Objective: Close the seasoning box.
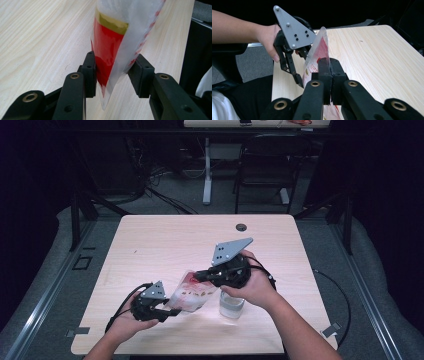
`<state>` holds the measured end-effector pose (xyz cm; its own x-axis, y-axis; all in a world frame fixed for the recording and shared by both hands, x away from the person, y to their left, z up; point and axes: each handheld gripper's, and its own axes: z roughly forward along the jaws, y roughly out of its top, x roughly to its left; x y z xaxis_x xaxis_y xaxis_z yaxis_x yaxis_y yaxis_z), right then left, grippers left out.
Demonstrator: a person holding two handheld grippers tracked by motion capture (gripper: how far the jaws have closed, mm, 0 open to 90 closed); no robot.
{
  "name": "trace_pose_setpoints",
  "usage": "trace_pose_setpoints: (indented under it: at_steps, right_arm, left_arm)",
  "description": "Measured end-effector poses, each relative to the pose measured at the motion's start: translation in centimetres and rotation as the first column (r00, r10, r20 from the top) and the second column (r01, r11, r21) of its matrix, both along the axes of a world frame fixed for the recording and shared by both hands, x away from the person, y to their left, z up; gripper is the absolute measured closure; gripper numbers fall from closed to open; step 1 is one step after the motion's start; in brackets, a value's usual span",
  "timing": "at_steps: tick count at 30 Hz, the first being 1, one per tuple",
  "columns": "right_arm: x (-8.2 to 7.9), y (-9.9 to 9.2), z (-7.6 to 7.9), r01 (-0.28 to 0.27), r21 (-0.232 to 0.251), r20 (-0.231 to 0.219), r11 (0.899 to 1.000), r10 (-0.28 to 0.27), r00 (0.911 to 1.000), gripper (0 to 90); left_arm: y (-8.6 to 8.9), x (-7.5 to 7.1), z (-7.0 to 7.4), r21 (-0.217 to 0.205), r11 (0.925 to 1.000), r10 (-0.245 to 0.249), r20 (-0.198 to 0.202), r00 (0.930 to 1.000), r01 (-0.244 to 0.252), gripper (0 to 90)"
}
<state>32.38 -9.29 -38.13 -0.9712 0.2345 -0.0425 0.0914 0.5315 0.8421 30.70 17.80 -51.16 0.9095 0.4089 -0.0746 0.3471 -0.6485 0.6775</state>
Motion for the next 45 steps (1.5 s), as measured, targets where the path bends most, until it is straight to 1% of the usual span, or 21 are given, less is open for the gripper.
trace_pose_setpoints:
  at_steps: [2, 3, 7, 11, 12, 16, 18, 22, 27, 31, 34, 36, 37, 38, 40, 42, 45]
  right_arm:
    - [0.0, -0.2, -0.1, 0.000, 0.007, -0.003, 1.000, 0.000, 1.0000, 89.4]
    - [0.0, -0.2, -0.1, 0.000, 0.006, -0.004, 1.000, 0.000, 1.0000, 89.4]
    - [0.0, -0.4, -0.2, 0.007, 0.011, -0.001, 1.000, -0.007, 1.0000, 89.3]
    - [-0.1, -0.7, -0.4, 0.010, 0.021, -0.003, 1.000, -0.009, 1.0000, 89.4]
    - [-0.1, -0.7, -0.4, 0.009, 0.025, -0.004, 1.000, -0.009, 1.0000, 89.4]
    - [-0.2, -0.9, -0.6, 0.012, 0.034, -0.003, 0.999, -0.012, 0.9999, 89.3]
    - [-0.3, -1.0, -0.7, 0.015, 0.036, -0.001, 0.999, -0.015, 0.9999, 89.4]
    - [-0.3, -1.4, -1.0, 0.023, 0.054, 0.000, 0.998, -0.023, 0.9997, 89.4]
    - [-0.3, -1.9, -1.5, 0.040, 0.077, -0.007, 0.996, -0.039, 0.9992, 89.4]
    - [-0.5, -2.3, -1.8, 0.046, 0.088, -0.010, 0.995, -0.045, 0.9989, 89.6]
    - [-0.6, -2.6, -2.0, 0.047, 0.101, -0.013, 0.994, -0.046, 0.9989, 89.7]
    - [-0.6, -2.8, -2.2, 0.048, 0.106, -0.018, 0.993, -0.047, 0.9988, 89.8]
    - [-0.6, -2.9, -2.2, 0.047, 0.108, -0.020, 0.993, -0.045, 0.9988, 89.9]
    - [-0.6, -3.0, -2.3, 0.044, 0.112, -0.024, 0.993, -0.041, 0.9989, 89.9]
    - [-0.5, -3.1, -2.4, 0.045, 0.116, -0.028, 0.992, -0.042, 0.9987, 89.9]
    - [-0.4, -3.3, -2.5, 0.043, 0.122, -0.036, 0.992, -0.038, 0.9986, 90.0]
    - [-0.2, -3.5, -2.7, 0.049, 0.127, -0.046, 0.991, -0.044, 0.9980, 90.0]
  left_arm:
    - [0.0, 0.0, 0.1, 0.008, 1.0000, -0.001, 0.001, 1.0000, 0.001, 61.2]
    - [0.1, 0.0, 0.3, 0.017, 0.9999, -0.003, -0.003, 1.0000, 0.003, 61.3]
    - [0.2, 0.0, 0.6, 0.030, 0.9995, -0.002, -0.013, 0.9999, 0.003, 61.6]
    - [0.3, 0.0, 1.2, 0.063, 0.9980, -0.012, -0.014, 0.9998, 0.012, 61.8]
    - [0.4, 0.0, 1.4, 0.079, 0.9967, -0.018, -0.012, 0.9998, 0.019, 61.8]
    - [0.4, 0.1, 1.8, 0.099, 0.9948, -0.024, -0.016, 0.9996, 0.025, 61.9]
    - [0.4, 0.2, 2.0, 0.117, 0.9926, -0.031, -0.020, 0.9993, 0.033, 61.9]
    - [0.2, 0.3, 2.4, 0.133, 0.9903, -0.037, -0.028, 0.9989, 0.041, 62.2]
    - [0.1, 0.6, 2.9, 0.171, 0.9841, -0.042, -0.033, 0.9986, 0.047, 62.4]
    - [0.0, 0.7, 3.2, 0.182, 0.9814, -0.054, -0.041, 0.9977, 0.060, 62.6]
    - [-0.1, 0.7, 3.4, 0.197, 0.9777, -0.064, -0.040, 0.9971, 0.071, 62.8]
    - [0.0, 0.7, 3.6, 0.199, 0.9773, -0.066, -0.044, 0.9969, 0.073, 62.9]
    - [0.0, 0.7, 3.7, 0.200, 0.9772, -0.065, -0.044, 0.9970, 0.072, 63.0]
    - [0.0, 0.7, 3.8, 0.208, 0.9751, -0.069, -0.042, 0.9967, 0.076, 63.1]
    - [0.1, 0.8, 4.0, 0.215, 0.9735, -0.071, -0.038, 0.9968, 0.078, 63.2]
    - [0.2, 0.8, 4.2, 0.221, 0.9726, -0.067, -0.030, 0.9973, 0.072, 63.3]
    - [0.3, 0.8, 4.4, 0.217, 0.9736, -0.067, -0.031, 0.9973, 0.072, 63.6]
